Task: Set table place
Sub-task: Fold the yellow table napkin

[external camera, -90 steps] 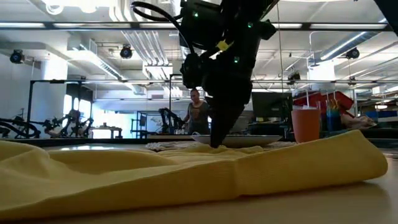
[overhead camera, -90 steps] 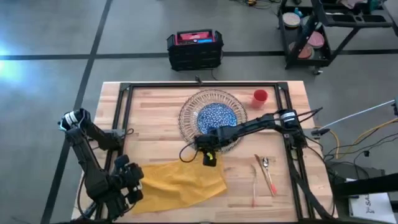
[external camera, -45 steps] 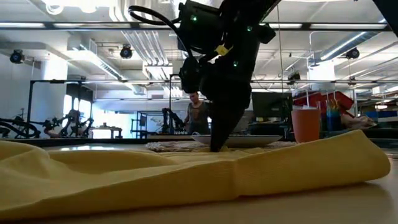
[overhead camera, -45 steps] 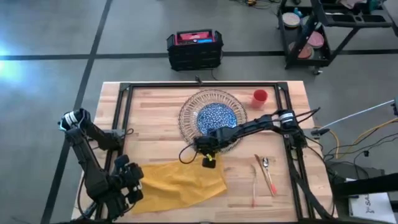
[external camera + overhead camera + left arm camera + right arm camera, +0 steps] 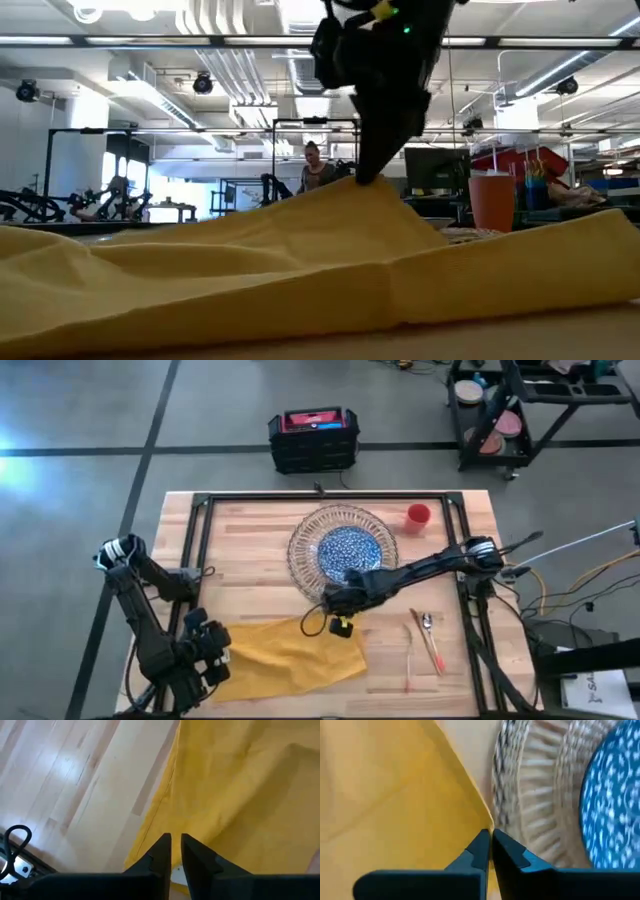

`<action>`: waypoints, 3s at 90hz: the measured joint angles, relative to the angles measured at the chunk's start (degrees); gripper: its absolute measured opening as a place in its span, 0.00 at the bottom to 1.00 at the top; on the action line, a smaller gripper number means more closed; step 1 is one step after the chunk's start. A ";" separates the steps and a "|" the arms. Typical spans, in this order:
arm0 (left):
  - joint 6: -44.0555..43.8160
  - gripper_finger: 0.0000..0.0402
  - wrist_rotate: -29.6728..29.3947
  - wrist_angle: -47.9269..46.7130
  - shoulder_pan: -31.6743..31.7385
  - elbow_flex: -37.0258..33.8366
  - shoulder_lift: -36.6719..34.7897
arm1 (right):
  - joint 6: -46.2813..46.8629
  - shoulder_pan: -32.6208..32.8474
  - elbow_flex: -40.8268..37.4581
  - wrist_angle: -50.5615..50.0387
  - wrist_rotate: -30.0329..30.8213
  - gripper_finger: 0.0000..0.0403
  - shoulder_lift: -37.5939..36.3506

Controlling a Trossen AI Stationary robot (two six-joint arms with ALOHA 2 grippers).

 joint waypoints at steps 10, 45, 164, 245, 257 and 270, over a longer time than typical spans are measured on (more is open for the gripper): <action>0.00 0.08 0.00 -0.03 0.03 0.00 0.00 | 5.64 2.04 0.02 -6.35 1.34 0.00 -1.16; 0.20 0.08 -1.95 -0.49 0.64 0.00 -0.04 | 4.60 0.82 0.02 -7.19 5.57 0.00 0.49; 15.70 0.06 -2.14 36.00 11.97 -15.46 8.63 | 41.73 19.45 1.13 5.00 4.88 0.03 8.00; 16.92 0.06 2.12 47.64 14.22 -26.16 5.86 | 62.51 30.80 7.24 -7.97 -1.97 0.00 8.17; 17.88 0.06 3.40 47.89 14.32 -26.37 4.11 | 53.46 29.00 10.44 -9.69 4.21 0.00 8.00; 20.65 0.05 3.30 44.97 14.24 -24.05 -0.42 | 42.36 25.38 10.77 -6.57 8.80 0.00 8.04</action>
